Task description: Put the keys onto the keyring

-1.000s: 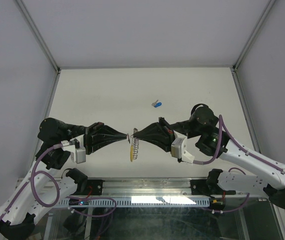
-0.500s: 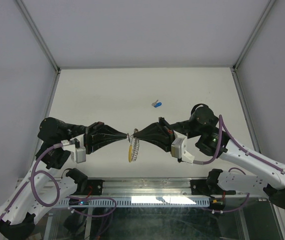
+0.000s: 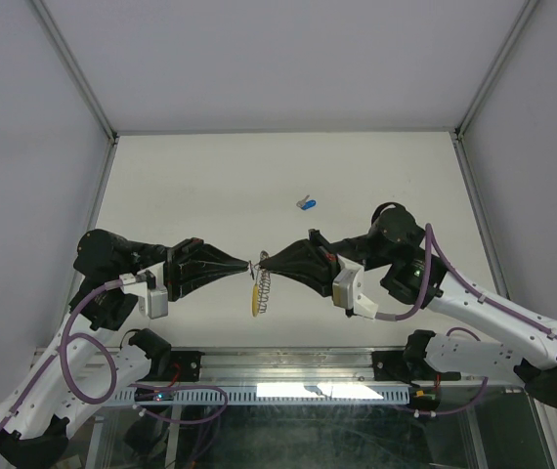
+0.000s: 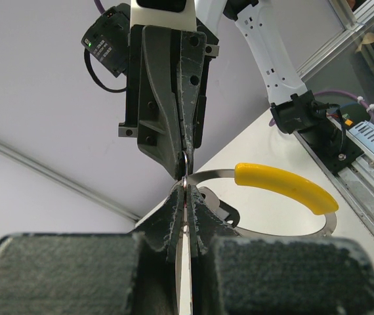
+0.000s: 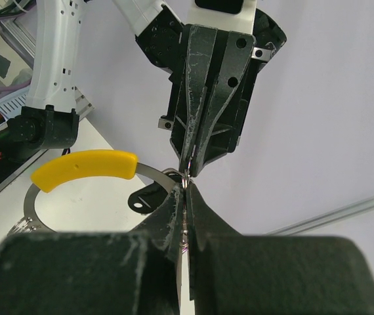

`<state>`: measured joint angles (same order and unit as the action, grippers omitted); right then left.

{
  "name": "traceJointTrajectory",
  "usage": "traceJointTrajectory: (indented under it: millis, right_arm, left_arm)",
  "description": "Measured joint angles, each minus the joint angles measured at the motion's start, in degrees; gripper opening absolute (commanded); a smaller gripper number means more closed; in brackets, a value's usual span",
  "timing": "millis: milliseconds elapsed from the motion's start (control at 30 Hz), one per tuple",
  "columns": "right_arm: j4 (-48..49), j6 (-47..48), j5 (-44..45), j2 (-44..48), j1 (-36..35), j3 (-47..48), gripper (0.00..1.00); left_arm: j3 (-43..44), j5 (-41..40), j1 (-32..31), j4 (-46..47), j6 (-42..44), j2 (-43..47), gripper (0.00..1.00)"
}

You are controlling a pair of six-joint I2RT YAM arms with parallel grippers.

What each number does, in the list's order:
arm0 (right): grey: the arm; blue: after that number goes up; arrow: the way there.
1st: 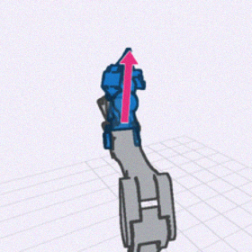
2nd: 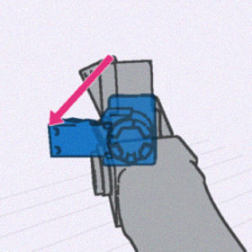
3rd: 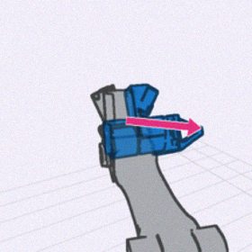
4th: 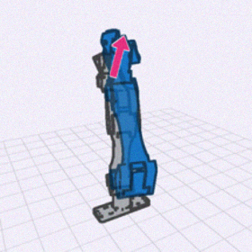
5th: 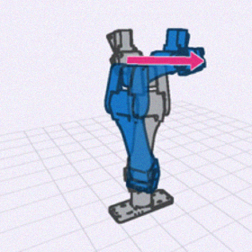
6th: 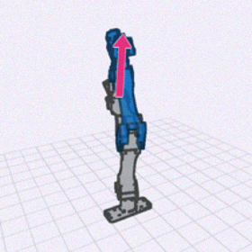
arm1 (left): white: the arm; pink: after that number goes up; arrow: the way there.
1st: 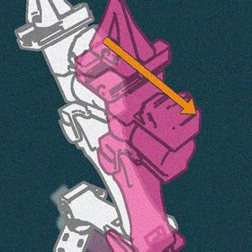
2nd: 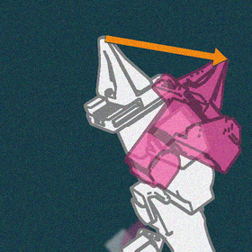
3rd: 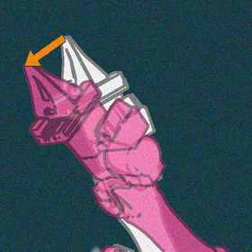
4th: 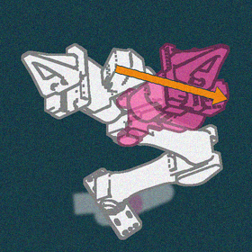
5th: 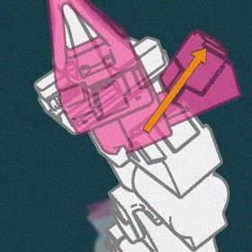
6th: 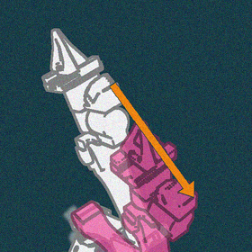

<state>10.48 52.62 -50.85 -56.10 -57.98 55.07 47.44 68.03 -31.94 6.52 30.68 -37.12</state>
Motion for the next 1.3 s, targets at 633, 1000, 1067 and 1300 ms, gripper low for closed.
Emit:
traceJointTrajectory:
  millis: [633, 1000, 1067, 1300]
  right_arm:
    - [0.5, -0.3, -0.2, -0.6, -0.3, 0.0, 0.0]
    - [0.9, -0.6, -0.2, -0.8, -0.5, 0.0, 0.0]
    - [0.9, -0.6, -0.2, -0.8, -0.5, 0.0, 0.0]
    - [0.8, -0.2, 0.2, -0.8, -0.5, 0.0, 0.0]
  left_arm:
    - [0.0, 0.0, 0.0, 0.0, 0.0, 0.0, 0.0]
    - [0.0, -0.4, 0.0, 0.0, -0.7, 0.0, 0.0]
    - [0.1, -0.5, 0.0, 0.0, -1.2, -0.1, 0.0]
    - [1.2, -1.5, 0.0, 0.2, -3.8, -1.9, 0.0]
